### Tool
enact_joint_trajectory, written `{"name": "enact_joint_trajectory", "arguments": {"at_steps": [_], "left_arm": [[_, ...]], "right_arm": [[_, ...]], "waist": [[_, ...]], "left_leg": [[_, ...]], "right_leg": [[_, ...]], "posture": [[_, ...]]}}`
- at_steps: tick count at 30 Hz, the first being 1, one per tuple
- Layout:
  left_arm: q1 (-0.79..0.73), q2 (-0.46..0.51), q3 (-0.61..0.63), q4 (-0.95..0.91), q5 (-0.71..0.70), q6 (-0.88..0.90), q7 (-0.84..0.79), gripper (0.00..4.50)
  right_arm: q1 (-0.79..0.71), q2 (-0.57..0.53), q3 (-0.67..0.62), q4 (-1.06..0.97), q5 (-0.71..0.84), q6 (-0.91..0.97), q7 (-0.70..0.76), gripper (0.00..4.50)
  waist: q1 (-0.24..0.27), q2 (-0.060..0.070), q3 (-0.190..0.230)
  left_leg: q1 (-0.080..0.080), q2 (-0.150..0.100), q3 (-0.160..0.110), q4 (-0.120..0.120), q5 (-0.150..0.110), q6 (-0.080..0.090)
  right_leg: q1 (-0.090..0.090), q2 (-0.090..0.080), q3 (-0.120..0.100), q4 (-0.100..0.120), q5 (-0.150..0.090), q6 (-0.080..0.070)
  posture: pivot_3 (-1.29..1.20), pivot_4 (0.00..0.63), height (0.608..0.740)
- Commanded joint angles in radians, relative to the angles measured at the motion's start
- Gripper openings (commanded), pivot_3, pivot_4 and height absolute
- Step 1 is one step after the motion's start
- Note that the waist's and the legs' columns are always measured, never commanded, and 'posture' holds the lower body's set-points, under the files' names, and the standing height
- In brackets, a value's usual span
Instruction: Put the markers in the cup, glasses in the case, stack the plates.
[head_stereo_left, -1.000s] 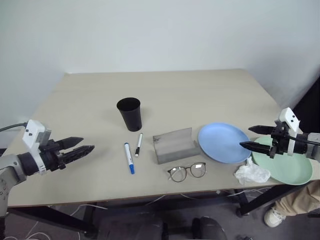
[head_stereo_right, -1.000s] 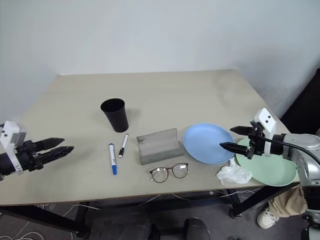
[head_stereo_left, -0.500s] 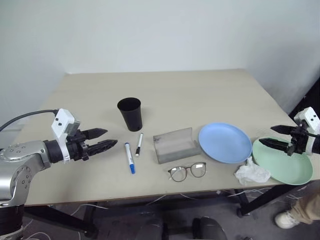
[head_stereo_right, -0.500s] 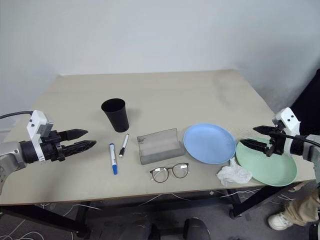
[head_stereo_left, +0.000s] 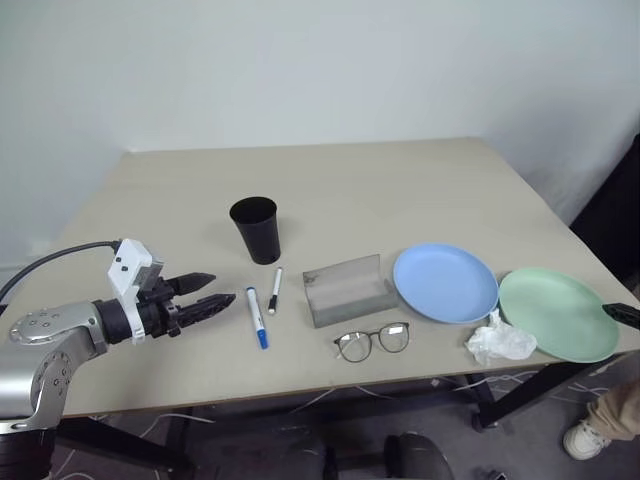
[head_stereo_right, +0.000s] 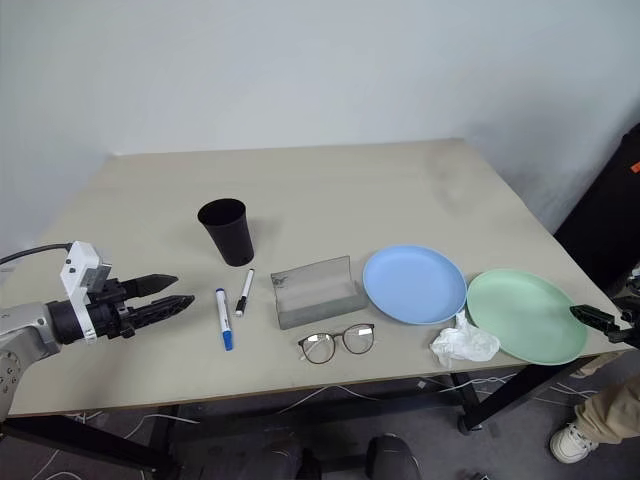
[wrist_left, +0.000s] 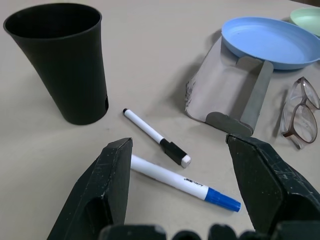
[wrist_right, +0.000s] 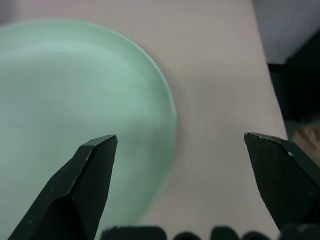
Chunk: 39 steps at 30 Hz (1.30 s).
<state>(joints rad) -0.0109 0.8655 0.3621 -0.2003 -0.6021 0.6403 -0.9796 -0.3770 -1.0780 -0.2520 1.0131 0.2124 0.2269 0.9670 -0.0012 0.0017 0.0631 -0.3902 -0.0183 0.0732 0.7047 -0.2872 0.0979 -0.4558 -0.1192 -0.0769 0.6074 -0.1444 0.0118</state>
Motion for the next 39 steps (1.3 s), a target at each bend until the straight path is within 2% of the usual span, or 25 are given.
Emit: {"name": "enact_joint_trajectory", "arguments": {"at_steps": [1, 10, 21, 25, 34, 39], "left_arm": [[-0.027, 0.010, 0.006, 0.015, 0.007, -0.031, -0.010, 3.13], [-0.073, 0.016, -0.023, 0.061, 0.026, -0.053, -0.024, 3.13], [-0.082, 0.013, -0.025, 0.057, 0.036, -0.048, -0.024, 3.13], [-0.078, 0.013, -0.021, 0.050, 0.035, -0.045, -0.020, 3.16], [-0.075, 0.010, -0.019, 0.040, 0.028, -0.036, -0.010, 3.16], [-0.074, 0.008, -0.019, 0.035, 0.025, -0.031, -0.004, 3.16]], "right_arm": [[-0.014, -0.007, -0.019, 0.041, -0.008, -0.025, -0.014, 4.41], [-0.009, 0.043, -0.045, 0.080, 0.016, 0.015, -0.019, 4.41], [-0.029, 0.128, -0.106, 0.023, 0.078, 0.176, -0.063, 4.41], [-0.034, 0.141, -0.122, 0.004, 0.089, 0.198, -0.087, 3.51], [-0.055, 0.141, -0.144, -0.015, 0.100, 0.209, -0.113, 0.39], [-0.082, 0.137, -0.159, -0.016, 0.116, 0.211, -0.125, 0.39]], "waist": [[0.000, 0.000, 0.000], [0.000, 0.000, 0.000], [-0.001, -0.002, 0.000], [-0.003, -0.003, 0.000], [-0.003, -0.002, 0.000], [-0.002, -0.002, 0.000]], "left_leg": [[0.000, 0.000, 0.001, 0.000, 0.000, 0.000], [0.001, 0.000, 0.001, 0.000, 0.000, 0.001], [0.004, 0.000, 0.001, 0.000, 0.000, 0.002], [0.011, 0.000, 0.001, -0.001, 0.000, 0.002], [0.012, 0.001, 0.001, -0.003, 0.000, 0.001], [0.012, 0.001, 0.001, -0.003, -0.001, 0.001]], "right_leg": [[0.000, 0.000, 0.000, 0.000, 0.000, 0.000], [0.000, 0.000, 0.003, 0.000, 0.000, 0.000], [0.003, 0.001, 0.004, -0.001, 0.000, 0.000], [0.009, 0.000, 0.003, -0.001, 0.000, 0.000], [0.010, 0.000, 0.003, -0.001, 0.000, 0.000], [0.010, 0.000, 0.003, -0.002, 0.000, 0.000]], "posture": [[0.00, 0.000, 0.723], [0.00, 0.000, 0.723], [0.00, 0.000, 0.723], [0.00, 0.000, 0.723], [0.00, 0.000, 0.723], [0.00, 0.000, 0.723]]}}
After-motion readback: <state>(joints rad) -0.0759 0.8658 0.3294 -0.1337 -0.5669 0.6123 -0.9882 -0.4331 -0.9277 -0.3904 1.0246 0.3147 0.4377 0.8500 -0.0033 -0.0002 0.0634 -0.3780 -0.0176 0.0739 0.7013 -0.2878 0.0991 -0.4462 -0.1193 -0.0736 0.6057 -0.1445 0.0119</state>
